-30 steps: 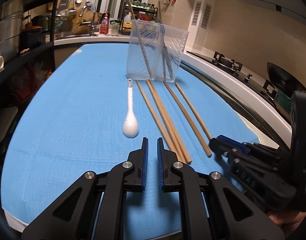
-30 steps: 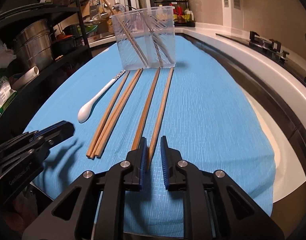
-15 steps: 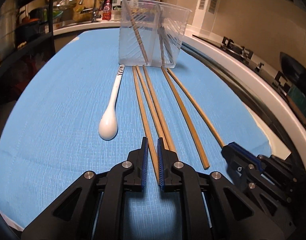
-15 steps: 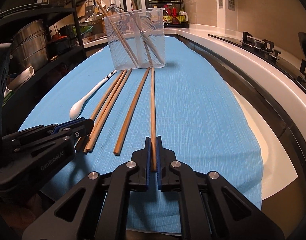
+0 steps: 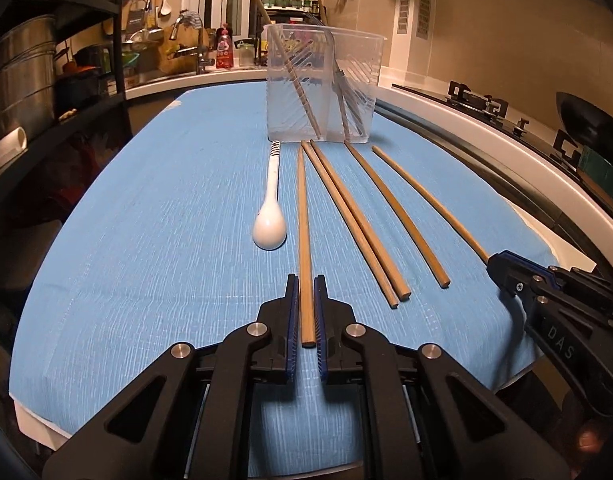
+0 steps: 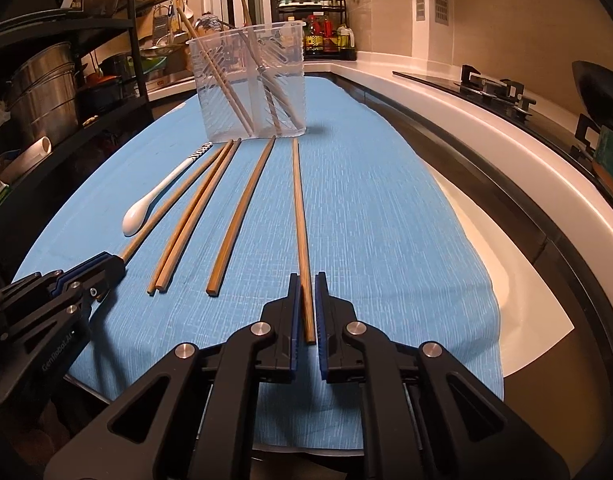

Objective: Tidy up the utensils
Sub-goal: 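Grasp a wooden chopstick with the left tool while the right tool grasps another chopstick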

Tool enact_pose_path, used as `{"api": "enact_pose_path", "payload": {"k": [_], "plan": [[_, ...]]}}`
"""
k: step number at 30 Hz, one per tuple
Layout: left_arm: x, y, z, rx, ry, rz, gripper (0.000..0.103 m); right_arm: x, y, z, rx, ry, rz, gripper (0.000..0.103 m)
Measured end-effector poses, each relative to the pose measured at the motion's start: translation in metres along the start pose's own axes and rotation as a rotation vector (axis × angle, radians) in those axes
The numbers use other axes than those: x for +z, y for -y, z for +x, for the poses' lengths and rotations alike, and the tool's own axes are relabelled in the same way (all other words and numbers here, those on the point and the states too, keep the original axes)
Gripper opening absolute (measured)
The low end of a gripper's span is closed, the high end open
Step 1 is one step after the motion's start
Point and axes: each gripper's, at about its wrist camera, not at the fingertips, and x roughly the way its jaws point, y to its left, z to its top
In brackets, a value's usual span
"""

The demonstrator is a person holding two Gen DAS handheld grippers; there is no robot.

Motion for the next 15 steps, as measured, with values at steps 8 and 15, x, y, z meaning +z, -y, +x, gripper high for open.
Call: {"api": "enact_pose_path", "payload": {"k": [8,15], "plan": [[-0.0003,0.0019,0.0011,0.002,0.019,0.002,0.008,0.0018,0.0003,0.0039,0.006,0.009,-0.003,0.009],[-0.0013,0.0013,0.0008,-0.001,0.027,0.008,0.008,0.0024,-0.0028,0.0054,-0.001,0.017,-0.014,0.006]]}}
